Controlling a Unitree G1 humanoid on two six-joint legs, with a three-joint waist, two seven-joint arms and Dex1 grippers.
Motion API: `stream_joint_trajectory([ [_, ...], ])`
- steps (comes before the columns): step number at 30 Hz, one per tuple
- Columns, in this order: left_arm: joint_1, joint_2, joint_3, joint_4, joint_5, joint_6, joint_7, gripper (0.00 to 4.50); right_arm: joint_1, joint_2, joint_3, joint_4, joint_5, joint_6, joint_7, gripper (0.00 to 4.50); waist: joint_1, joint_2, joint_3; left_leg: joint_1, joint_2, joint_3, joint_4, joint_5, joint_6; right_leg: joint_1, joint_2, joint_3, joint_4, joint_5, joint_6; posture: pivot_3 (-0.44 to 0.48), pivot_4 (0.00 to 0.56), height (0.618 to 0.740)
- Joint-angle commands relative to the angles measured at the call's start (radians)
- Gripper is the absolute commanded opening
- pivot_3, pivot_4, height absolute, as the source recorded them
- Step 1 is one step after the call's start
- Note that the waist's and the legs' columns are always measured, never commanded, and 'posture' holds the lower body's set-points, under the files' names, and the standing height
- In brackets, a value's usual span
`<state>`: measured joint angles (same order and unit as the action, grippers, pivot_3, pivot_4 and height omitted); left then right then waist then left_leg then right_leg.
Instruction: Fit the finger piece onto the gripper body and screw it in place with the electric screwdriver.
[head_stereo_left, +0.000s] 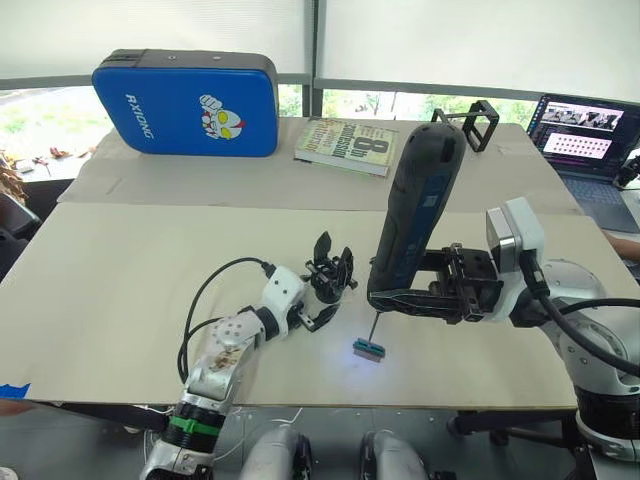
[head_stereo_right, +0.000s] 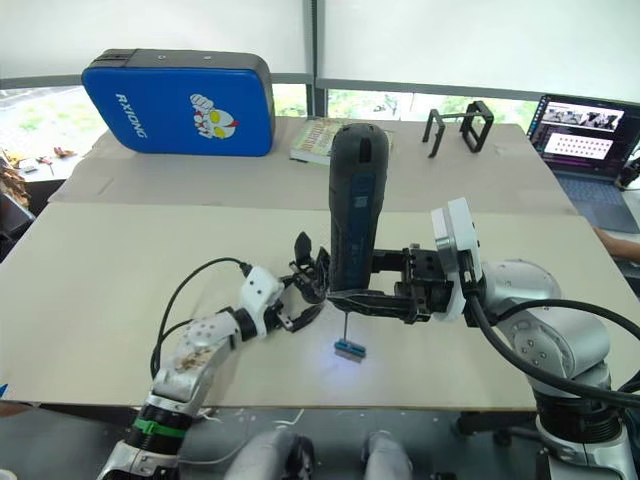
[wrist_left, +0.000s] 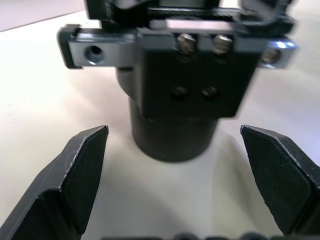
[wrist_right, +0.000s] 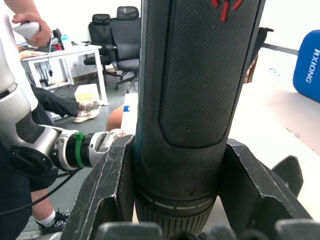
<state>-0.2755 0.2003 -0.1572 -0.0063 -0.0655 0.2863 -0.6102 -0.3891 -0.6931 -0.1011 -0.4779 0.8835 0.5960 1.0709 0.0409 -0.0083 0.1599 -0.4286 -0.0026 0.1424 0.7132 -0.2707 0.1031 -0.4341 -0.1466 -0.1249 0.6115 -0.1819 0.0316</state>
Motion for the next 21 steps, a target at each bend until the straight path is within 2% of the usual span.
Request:
stream_joint_trajectory([
  [1,-0.040,-0.022,-0.026,0.056,0.013,-0.021,0.024,4.50,-0.029,0.000,-0.023,-0.010,0.013,-0.028,0.009,1.94,0.003,0.000,0.000,0.000,0.000,0.000,0.000,0.000,0.000,0.000,0.000,0.000,0.000,0.000,0.000,0.000,0.150,0.740],
  [3,-0.058,-0.019,-0.041,0.087,0.020,-0.053,0.009,4.50,-0.028,-0.001,-0.023,-0.013,0.013,-0.029,0.008,1.94,0.002,0.000,0.000,0.000,0.000,0.000,0.000,0.000,0.000,0.000,0.000,0.000,0.000,0.000,0.000,0.000,0.150,0.740],
  [4,-0.069,-0.015,-0.042,0.106,0.016,-0.070,-0.001,4.24,-0.028,-0.001,-0.023,-0.014,0.013,-0.030,0.006,1.94,0.002,0.000,0.000,0.000,0.000,0.000,0.000,0.000,0.000,0.000,0.000,0.000,0.000,0.000,0.000,0.000,0.150,0.740],
  [6,-0.094,-0.004,-0.037,0.146,0.005,-0.106,-0.030,3.72,-0.025,-0.001,-0.025,-0.016,0.011,-0.032,0.003,1.94,0.002,0.000,0.000,0.000,0.000,0.000,0.000,0.000,0.000,0.000,0.000,0.000,0.000,0.000,0.000,0.000,0.150,0.740],
  [9,-0.141,0.030,-0.035,0.211,-0.029,-0.179,-0.138,2.43,-0.022,-0.002,-0.028,-0.021,0.008,-0.034,-0.002,1.94,0.001,0.000,0.000,0.000,0.000,0.000,0.000,0.000,0.000,0.000,0.000,-0.001,0.000,0.001,0.000,0.000,0.150,0.740],
  [15,-0.334,0.107,-0.025,0.499,-0.144,-0.473,-0.588,2.39,-0.002,-0.015,-0.046,-0.036,0.008,-0.033,-0.007,1.94,-0.005,0.000,0.000,-0.003,0.000,0.001,0.000,0.000,0.000,-0.004,0.001,-0.001,0.000,0.001,-0.001,0.000,0.150,0.740],
  [17,-0.419,0.107,-0.032,0.633,-0.126,-0.548,-0.667,2.39,0.010,-0.020,-0.053,-0.047,0.013,-0.030,-0.013,1.94,-0.004,0.000,0.000,-0.005,0.000,0.002,0.000,0.004,0.006,-0.005,0.004,-0.002,0.000,0.001,-0.001,0.000,0.150,0.740],
  [21,-0.565,0.094,-0.046,0.890,-0.058,-0.642,-0.723,2.39,0.030,-0.024,-0.063,-0.079,0.026,-0.020,-0.038,1.94,-0.003,0.000,0.000,-0.006,-0.001,0.002,0.001,0.004,0.006,-0.005,0.003,-0.003,-0.001,0.001,0.000,0.000,0.150,0.740],
])
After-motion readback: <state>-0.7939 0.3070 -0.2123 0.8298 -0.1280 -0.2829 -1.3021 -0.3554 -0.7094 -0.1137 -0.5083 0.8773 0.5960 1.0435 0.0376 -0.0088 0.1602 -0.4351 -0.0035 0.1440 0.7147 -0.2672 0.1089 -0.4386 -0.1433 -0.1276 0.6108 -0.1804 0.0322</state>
